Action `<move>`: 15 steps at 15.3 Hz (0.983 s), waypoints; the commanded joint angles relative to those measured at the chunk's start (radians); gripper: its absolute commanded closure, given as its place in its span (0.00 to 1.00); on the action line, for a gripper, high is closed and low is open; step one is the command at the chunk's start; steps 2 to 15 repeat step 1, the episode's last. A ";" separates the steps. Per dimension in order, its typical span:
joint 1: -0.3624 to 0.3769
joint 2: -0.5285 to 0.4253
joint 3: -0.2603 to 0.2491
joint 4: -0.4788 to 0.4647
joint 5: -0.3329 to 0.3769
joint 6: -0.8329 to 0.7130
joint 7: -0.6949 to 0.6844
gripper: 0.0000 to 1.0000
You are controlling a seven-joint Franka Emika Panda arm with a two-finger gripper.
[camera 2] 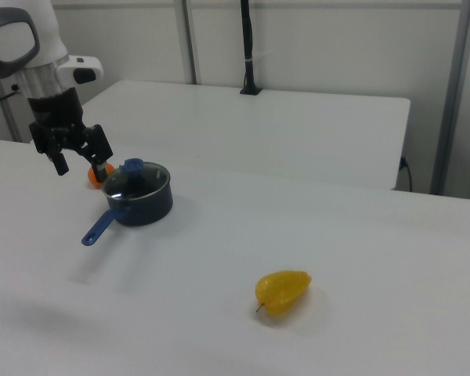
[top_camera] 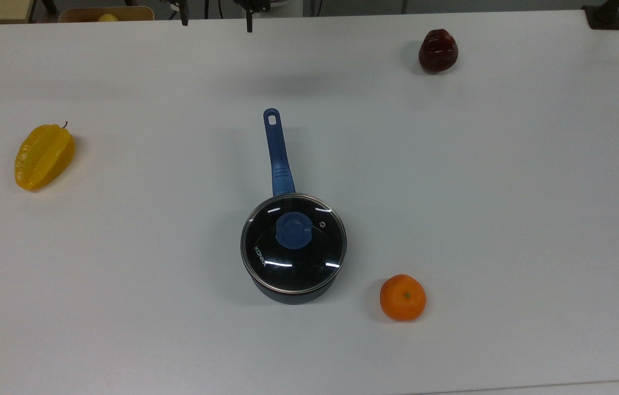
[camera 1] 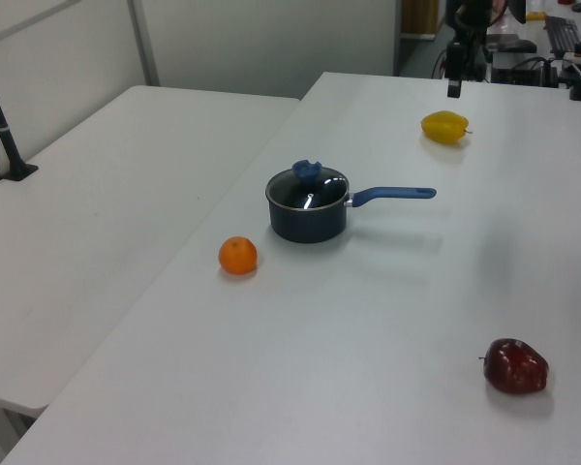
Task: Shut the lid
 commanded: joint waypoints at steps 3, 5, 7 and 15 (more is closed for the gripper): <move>-0.016 -0.030 0.019 -0.025 0.005 -0.046 -0.015 0.00; -0.016 -0.030 0.019 -0.025 0.005 -0.046 -0.015 0.00; -0.016 -0.030 0.019 -0.025 0.005 -0.046 -0.015 0.00; -0.016 -0.030 0.019 -0.025 0.005 -0.046 -0.015 0.00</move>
